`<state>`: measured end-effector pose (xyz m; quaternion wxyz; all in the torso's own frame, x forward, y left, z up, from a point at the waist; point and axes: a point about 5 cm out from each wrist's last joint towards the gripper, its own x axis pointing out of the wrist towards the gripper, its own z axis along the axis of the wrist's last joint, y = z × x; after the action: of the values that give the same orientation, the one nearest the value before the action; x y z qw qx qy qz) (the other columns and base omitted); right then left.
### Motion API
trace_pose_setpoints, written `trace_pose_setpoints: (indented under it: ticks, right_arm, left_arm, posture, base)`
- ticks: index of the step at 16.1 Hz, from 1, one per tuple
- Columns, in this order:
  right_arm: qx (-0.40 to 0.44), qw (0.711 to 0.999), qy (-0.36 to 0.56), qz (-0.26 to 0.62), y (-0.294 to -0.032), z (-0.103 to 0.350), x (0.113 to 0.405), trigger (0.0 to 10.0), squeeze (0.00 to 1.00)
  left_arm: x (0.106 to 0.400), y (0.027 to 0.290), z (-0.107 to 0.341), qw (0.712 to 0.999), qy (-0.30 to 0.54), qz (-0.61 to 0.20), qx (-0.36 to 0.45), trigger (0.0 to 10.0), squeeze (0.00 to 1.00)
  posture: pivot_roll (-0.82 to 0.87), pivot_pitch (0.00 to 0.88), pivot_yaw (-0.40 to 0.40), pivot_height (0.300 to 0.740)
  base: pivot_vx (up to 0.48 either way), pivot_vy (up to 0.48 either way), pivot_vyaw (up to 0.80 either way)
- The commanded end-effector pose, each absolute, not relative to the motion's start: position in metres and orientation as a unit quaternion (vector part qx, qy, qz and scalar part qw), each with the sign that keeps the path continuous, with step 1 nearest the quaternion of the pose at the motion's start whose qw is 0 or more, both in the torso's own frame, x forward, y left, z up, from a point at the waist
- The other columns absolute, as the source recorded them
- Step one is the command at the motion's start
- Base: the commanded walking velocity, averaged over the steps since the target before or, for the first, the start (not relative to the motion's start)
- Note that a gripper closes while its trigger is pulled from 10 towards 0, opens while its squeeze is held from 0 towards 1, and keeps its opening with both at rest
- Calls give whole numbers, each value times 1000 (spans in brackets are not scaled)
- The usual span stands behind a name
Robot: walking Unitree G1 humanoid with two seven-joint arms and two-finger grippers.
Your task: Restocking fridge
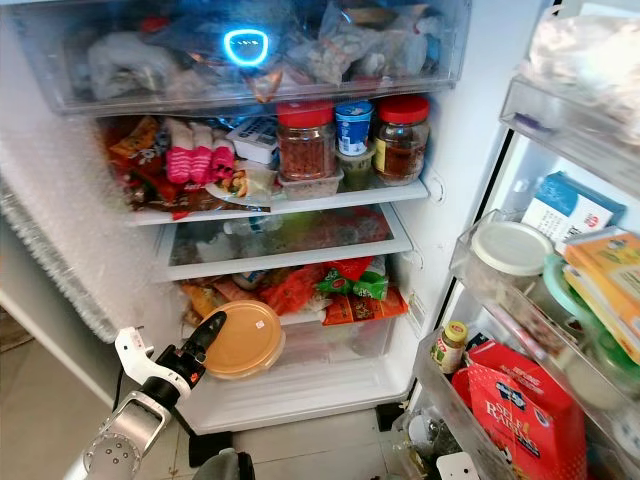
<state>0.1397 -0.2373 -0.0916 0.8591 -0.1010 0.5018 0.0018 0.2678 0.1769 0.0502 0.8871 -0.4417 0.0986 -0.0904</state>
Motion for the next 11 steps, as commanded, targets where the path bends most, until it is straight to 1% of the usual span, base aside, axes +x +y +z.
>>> trace_pose_setpoints:
  ticks: [1, 11]
  right_arm:
    - [-98, 852, 514, 15, -232, -95, 135, 10000, 0]
    - [-101, 850, 517, 20, -231, -95, 135, 10000, 0]
  left_arm:
    - [271, 178, 53, 892, 92, -95, -433, 10000, 0]
    - [273, 178, 54, 895, 91, -98, -426, 10000, 0]
  posture:
    - [-100, 0, 52, 638]
    - [-101, 0, 57, 638]
  base:
    - [251, 0, 0]
    - [262, 0, 0]
